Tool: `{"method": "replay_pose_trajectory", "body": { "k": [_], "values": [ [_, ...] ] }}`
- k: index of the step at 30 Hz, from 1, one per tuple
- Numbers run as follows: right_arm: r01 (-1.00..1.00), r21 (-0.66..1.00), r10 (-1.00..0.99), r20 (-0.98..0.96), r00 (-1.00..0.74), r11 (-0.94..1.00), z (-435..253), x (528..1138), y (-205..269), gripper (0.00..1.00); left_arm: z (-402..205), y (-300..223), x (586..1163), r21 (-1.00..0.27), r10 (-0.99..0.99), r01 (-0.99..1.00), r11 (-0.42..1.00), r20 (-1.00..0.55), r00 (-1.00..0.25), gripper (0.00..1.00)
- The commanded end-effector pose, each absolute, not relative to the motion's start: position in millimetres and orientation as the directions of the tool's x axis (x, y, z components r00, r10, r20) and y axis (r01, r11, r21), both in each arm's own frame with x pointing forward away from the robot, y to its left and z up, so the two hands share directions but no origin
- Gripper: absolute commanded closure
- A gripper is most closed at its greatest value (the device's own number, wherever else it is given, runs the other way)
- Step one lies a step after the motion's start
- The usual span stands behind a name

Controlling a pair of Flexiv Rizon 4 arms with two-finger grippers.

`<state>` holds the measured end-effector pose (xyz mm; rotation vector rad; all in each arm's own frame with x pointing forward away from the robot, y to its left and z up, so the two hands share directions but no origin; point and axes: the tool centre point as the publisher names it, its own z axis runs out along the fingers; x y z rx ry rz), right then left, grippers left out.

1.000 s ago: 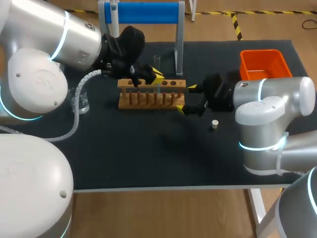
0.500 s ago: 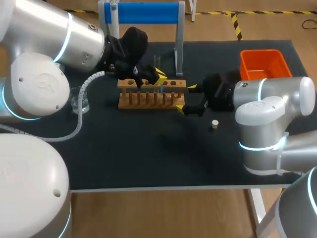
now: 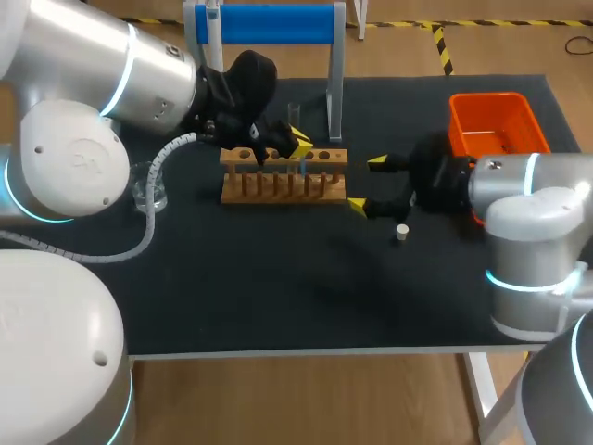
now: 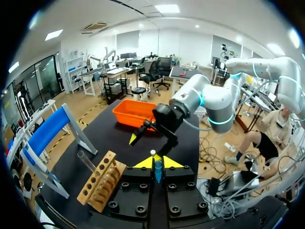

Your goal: Invert the test tube, pick up the pipette, mount the tip to pipette, aspirate from beaker and dispense into the tube, eject the tip, return the pipette, and cap with the stopper.

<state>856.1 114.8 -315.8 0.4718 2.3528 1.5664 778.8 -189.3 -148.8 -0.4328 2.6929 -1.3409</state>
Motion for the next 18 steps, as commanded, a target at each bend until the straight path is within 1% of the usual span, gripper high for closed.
{"method": "replay_pose_trajectory", "body": {
  "k": [1,9,18],
  "values": [
    [0.067,0.959,0.333,-0.030,-0.942,0.277,-285,820,59,0.00,-148,-189,779,-0.792,-0.298,-0.208,0.573,0.036,-0.954,1.00],
    [0.000,0.982,0.188,-0.037,-0.982,0.189,-261,790,62,0.00,-148,-189,779,-0.792,-0.298,-0.208,0.573,0.036,-0.954,1.00],
    [-0.057,0.990,0.105,-0.071,-0.992,0.132,-243,767,73,0.00,-148,-189,779,-0.792,-0.298,-0.208,0.573,0.036,-0.954,1.00]
  ]
}}
